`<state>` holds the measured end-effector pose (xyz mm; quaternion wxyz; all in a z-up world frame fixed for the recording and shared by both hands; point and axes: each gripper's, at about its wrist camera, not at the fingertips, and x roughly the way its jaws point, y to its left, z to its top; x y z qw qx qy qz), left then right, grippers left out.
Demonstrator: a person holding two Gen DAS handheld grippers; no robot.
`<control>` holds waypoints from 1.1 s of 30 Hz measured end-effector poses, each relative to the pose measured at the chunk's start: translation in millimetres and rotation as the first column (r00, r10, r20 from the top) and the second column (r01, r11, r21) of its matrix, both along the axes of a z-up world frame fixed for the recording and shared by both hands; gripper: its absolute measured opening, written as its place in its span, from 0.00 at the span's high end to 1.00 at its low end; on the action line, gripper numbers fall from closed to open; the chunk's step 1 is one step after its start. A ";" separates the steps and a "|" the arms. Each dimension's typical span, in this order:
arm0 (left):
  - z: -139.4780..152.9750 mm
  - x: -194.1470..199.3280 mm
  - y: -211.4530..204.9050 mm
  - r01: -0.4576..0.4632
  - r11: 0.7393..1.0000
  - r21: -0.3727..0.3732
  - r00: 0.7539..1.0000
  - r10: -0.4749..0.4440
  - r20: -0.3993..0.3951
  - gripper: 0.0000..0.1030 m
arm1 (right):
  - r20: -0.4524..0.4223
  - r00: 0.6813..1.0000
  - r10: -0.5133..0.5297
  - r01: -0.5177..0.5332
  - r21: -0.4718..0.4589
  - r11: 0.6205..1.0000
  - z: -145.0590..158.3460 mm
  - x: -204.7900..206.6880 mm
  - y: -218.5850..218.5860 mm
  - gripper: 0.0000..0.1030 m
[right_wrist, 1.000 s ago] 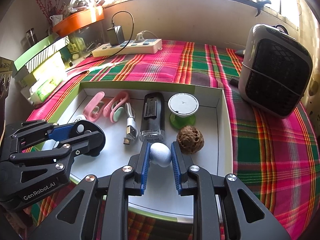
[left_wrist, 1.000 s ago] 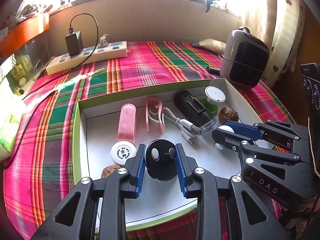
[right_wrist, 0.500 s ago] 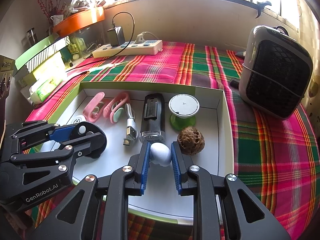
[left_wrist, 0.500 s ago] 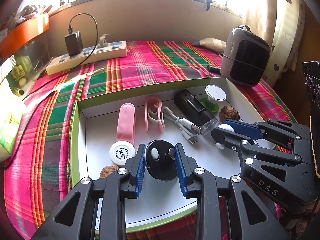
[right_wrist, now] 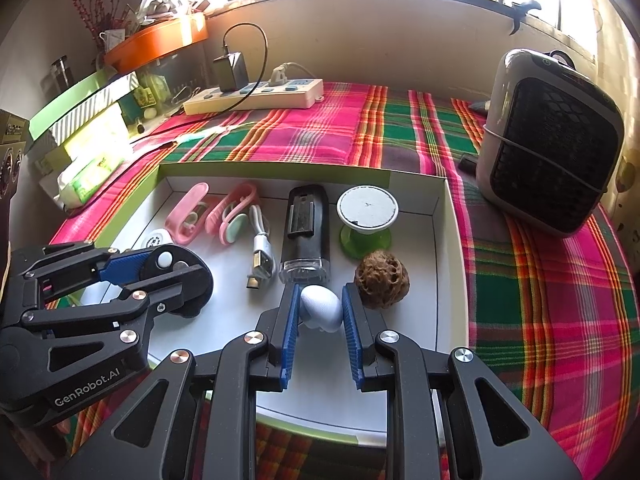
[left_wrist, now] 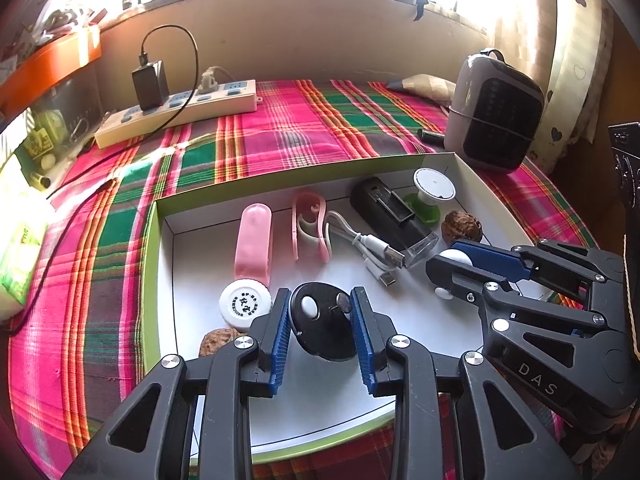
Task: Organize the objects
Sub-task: 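Open right gripper to release the egg while left gripper releases the disc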
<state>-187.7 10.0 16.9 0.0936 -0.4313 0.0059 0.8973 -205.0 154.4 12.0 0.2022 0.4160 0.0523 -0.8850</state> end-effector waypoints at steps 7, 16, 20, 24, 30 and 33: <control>0.1 0.8 -0.1 -0.008 1.000 -0.005 1.000 0.008 0.002 0.69 | -0.003 1.000 -0.003 0.003 0.000 1.000 -0.2 -0.1 -0.3 0.76; 1.0 2.1 -0.8 -0.010 1.000 -0.006 1.000 0.010 0.001 0.68 | -0.011 1.000 0.004 -0.005 -0.003 1.000 0.8 2.7 -2.9 0.68; 3.1 4.6 -1.8 -0.016 1.000 -0.006 1.000 0.016 -0.005 0.67 | -0.019 1.000 0.000 0.000 -0.006 1.000 3.0 5.6 -2.7 0.62; 6.4 9.7 -1.8 -0.031 0.999 -0.011 0.999 0.031 -0.017 0.67 | -0.026 1.000 -0.001 0.001 -0.006 1.000 5.4 10.5 -3.8 0.62; 12.1 21.2 -2.7 -0.056 0.998 -0.022 0.998 0.056 -0.037 0.67 | -0.043 0.999 -0.020 0.020 -0.003 1.000 10.3 19.8 -3.6 0.62; 15.4 26.8 -3.9 -0.078 0.997 -0.029 0.996 0.077 -0.048 0.67 | -0.051 0.998 -0.040 0.040 0.007 0.999 12.8 24.4 -1.9 0.62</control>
